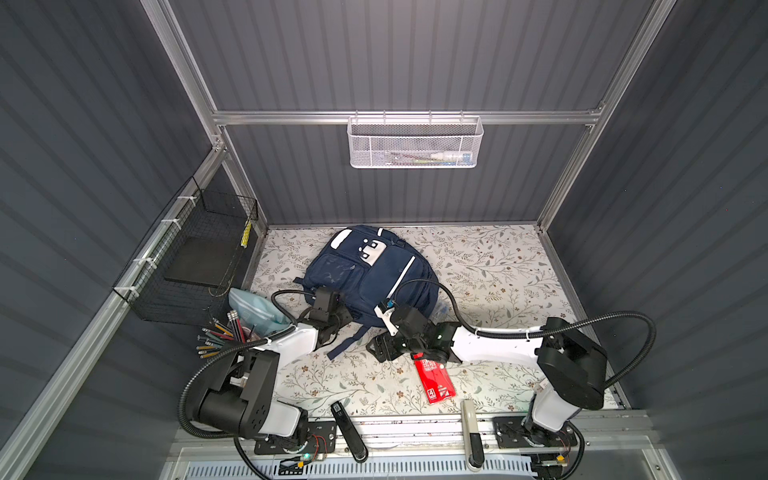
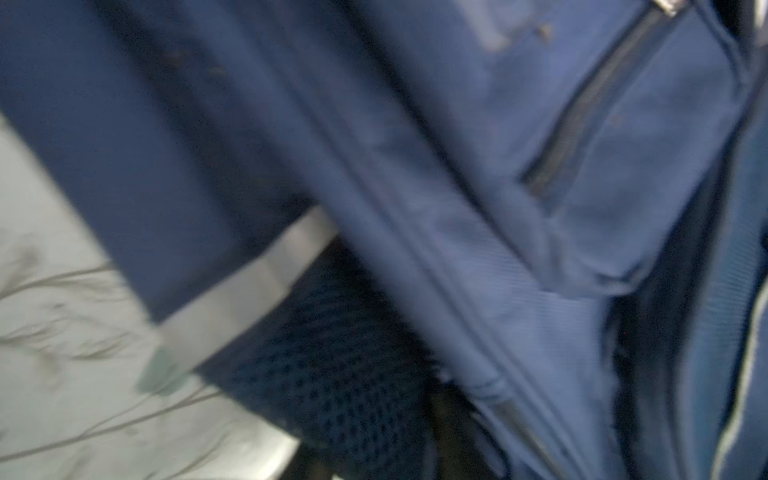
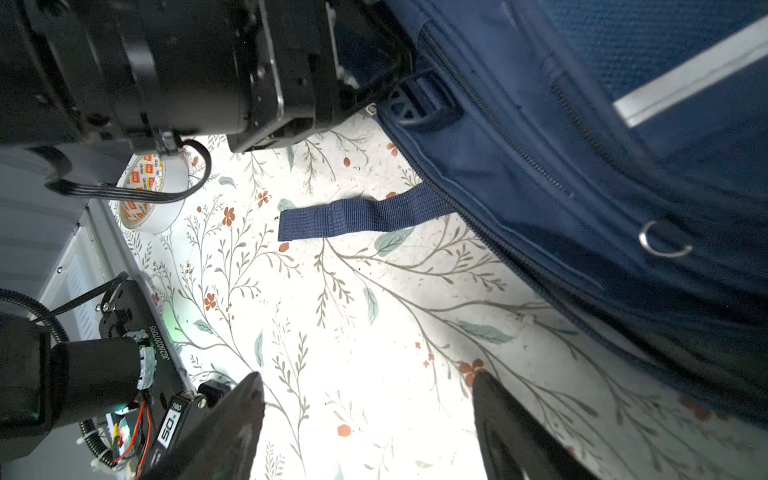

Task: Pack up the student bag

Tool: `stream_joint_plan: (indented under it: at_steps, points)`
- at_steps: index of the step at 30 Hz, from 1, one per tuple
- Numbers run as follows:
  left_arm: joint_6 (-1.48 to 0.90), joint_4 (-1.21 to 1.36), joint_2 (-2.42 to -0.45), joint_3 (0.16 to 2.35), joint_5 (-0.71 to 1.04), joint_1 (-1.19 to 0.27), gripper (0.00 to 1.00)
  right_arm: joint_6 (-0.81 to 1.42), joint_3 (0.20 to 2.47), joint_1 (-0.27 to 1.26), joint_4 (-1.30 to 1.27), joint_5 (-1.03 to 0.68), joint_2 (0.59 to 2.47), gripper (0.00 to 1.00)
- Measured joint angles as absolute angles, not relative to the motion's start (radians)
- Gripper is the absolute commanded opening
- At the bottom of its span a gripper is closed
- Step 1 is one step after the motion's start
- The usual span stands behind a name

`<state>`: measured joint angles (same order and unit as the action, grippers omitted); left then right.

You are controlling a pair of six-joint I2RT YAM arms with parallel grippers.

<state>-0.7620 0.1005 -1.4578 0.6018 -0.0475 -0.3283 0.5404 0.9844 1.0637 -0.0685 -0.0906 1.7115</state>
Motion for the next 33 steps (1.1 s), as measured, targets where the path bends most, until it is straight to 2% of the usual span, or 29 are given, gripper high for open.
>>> stream_joint_plan:
  at_steps: [5,12,18,22,27,28,32,33]
  points:
    - [-0.771,0.104,-1.466,0.612,-0.022,-0.352,0.0,0.52,1.047,1.064,-0.074,-0.081,1.806,0.72]
    - [-0.859,0.073,-1.385,0.627,0.02,-0.469,0.0,0.465,1.075,1.058,-0.095,-0.014,1.844,0.66]
    - [-0.955,0.074,-1.37,0.627,0.074,-0.485,0.0,0.424,1.118,1.052,-0.126,0.138,1.909,0.63]
    - [-1.01,0.091,-1.341,0.627,0.083,-0.492,0.0,0.402,1.118,1.042,-0.178,0.208,1.938,0.53]
    - [-1.094,0.175,-1.307,0.585,0.073,-0.515,0.0,0.37,1.081,1.039,-0.319,0.245,1.942,0.49]
    - [-1.111,0.197,-1.304,0.566,0.071,-0.517,0.0,0.364,1.066,1.04,-0.35,0.247,1.942,0.45]
    - [-1.149,0.242,-1.303,0.527,0.067,-0.517,0.0,0.356,1.053,1.034,-0.389,0.234,1.945,0.13]
    - [-1.153,0.251,-1.303,0.527,0.067,-0.518,0.0,0.357,1.053,1.034,-0.398,0.221,1.945,0.1]
